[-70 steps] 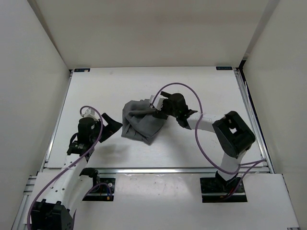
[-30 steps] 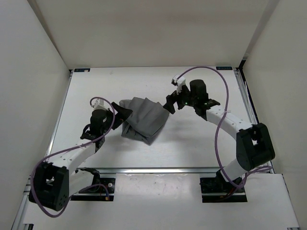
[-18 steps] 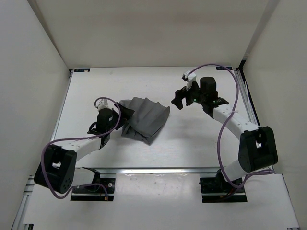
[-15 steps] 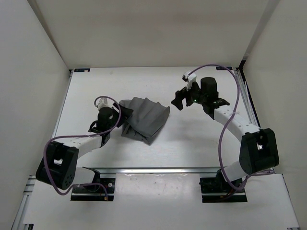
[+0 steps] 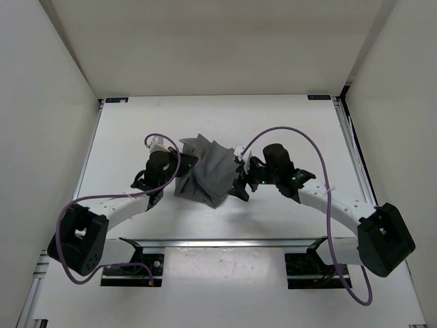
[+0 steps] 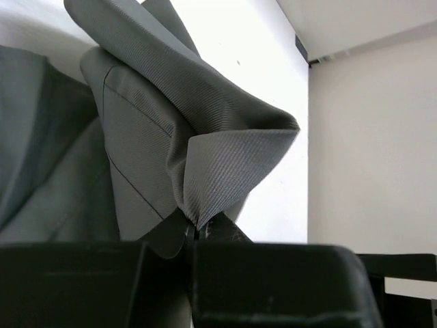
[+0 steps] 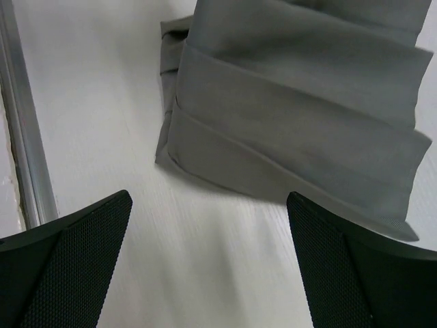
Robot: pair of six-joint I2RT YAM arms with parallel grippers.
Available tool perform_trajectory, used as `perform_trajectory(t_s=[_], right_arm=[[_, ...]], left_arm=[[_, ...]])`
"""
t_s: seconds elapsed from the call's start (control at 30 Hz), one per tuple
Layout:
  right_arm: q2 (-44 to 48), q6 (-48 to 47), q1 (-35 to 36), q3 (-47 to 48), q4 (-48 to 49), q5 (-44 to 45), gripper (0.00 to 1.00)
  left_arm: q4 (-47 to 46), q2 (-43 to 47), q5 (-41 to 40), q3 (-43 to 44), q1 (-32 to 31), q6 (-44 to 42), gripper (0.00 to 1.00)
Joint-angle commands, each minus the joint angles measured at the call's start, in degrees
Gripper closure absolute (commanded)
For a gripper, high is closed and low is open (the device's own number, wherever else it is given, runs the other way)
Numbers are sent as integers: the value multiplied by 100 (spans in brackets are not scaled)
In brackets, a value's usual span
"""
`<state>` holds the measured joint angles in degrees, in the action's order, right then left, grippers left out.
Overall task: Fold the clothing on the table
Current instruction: Fold the skirt
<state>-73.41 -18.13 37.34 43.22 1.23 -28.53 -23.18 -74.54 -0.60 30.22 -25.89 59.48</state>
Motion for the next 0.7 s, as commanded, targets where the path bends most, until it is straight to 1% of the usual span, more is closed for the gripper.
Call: perform_trajectory(t_s=[0.0, 0.03, 0.1, 0.13, 0.2, 0.23, 0.33, 0.37, 0.43, 0.57, 0.63, 0.67], right_arm=[[265, 169, 368, -147, 667, 225, 0], [344, 274, 605, -313, 807, 460, 1], [476, 720, 809, -629, 1393, 996, 1], [546, 775, 958, -700, 1536, 1156, 1], [468, 1012, 1212, -832, 2080, 1743, 0], [381, 1057, 1397, -816, 2196, 1903, 1], [-67, 1460, 1758, -710, 2337, 3034, 0], [-243, 1488, 1855, -675, 2381, 3160, 2], [-577, 1462, 2013, -719, 2836, 3800, 4], [-1184, 1444, 2434, -490, 3163, 4557, 12], [-1491, 1435, 2576, -350, 3286, 5092, 14], [-1536, 1453, 2541, -341, 3287, 5121, 14]], left_arm=[[147, 431, -194, 37, -197, 169, 100], [138, 519, -247, -24, -215, 238, 100], [138, 616, -352, -112, -250, 266, 100], [164, 660, -362, -130, -285, 309, 100], [121, 704, -423, -165, -311, 335, 100], [121, 678, -484, -165, -329, 336, 100], [199, 564, -424, -60, -294, 362, 100], [313, 494, -406, 27, -294, 388, 100], [349, 433, -310, 142, -276, 362, 100], [305, 344, -213, 212, -198, 336, 100], [261, 353, -160, 230, -189, 292, 100], [270, 388, -160, 213, -162, 301, 100]])
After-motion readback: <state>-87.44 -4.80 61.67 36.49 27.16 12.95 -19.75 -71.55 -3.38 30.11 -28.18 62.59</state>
